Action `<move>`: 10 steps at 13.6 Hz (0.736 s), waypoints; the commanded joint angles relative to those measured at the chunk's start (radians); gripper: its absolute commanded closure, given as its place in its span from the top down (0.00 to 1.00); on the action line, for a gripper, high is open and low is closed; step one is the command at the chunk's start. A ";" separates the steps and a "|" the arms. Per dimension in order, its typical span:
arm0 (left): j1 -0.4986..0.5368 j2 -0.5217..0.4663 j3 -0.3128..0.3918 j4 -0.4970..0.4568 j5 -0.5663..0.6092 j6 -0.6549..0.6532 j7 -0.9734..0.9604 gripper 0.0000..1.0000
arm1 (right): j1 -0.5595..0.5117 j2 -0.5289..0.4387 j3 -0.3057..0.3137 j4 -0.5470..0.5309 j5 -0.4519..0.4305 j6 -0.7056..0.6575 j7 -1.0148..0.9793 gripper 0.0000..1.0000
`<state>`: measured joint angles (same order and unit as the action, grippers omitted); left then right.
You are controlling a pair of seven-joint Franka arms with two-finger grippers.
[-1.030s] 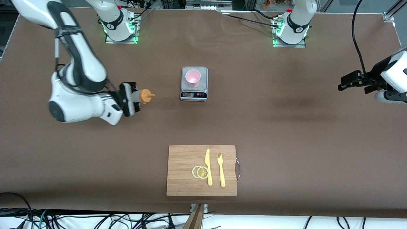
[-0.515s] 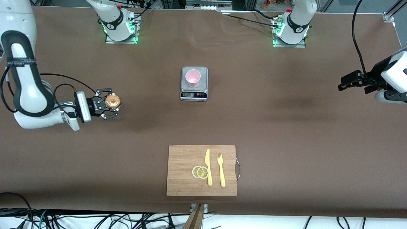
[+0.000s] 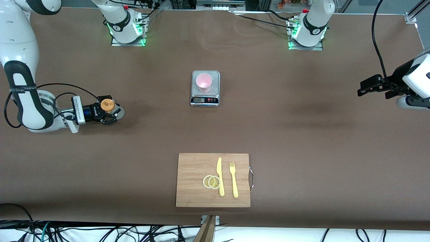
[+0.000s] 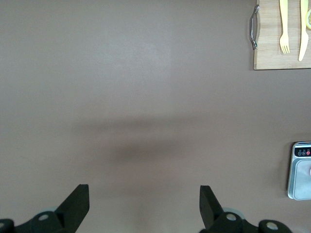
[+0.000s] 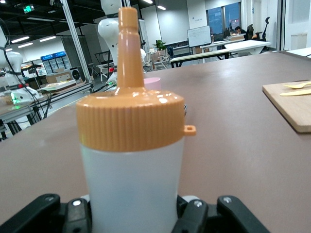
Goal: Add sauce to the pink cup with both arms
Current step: 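Carry the bottle back beside its spot with the right gripper, then set the bottle upright on the table and open the right gripper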
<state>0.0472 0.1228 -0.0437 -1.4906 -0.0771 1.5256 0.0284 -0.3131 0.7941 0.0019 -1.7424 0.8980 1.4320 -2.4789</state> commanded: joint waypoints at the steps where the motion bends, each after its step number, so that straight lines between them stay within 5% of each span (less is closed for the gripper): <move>1: -0.003 0.012 0.001 0.030 0.019 -0.021 0.019 1.00 | -0.003 0.040 -0.019 0.018 0.025 -0.022 -0.064 0.20; 3: -0.004 0.012 0.001 0.030 0.019 -0.021 0.019 1.00 | -0.003 0.056 -0.020 0.029 0.027 -0.019 -0.071 0.21; 4: -0.003 0.011 0.001 0.030 0.019 -0.021 0.019 1.00 | -0.003 0.054 -0.020 0.030 0.027 -0.018 -0.064 0.36; 5: -0.003 0.012 0.001 0.030 0.019 -0.021 0.019 1.00 | -0.001 0.054 -0.023 0.032 0.027 -0.018 -0.052 0.85; 6: -0.004 0.012 0.001 0.030 0.019 -0.021 0.019 1.00 | 0.003 0.054 -0.039 0.035 0.024 -0.016 -0.043 1.00; 10: -0.004 0.012 0.001 0.030 0.019 -0.021 0.019 1.00 | 0.009 0.047 -0.060 0.075 -0.026 -0.015 -0.002 1.00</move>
<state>0.0470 0.1232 -0.0437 -1.4906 -0.0771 1.5256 0.0284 -0.3134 0.8332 -0.0440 -1.7166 0.9042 1.4268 -2.5204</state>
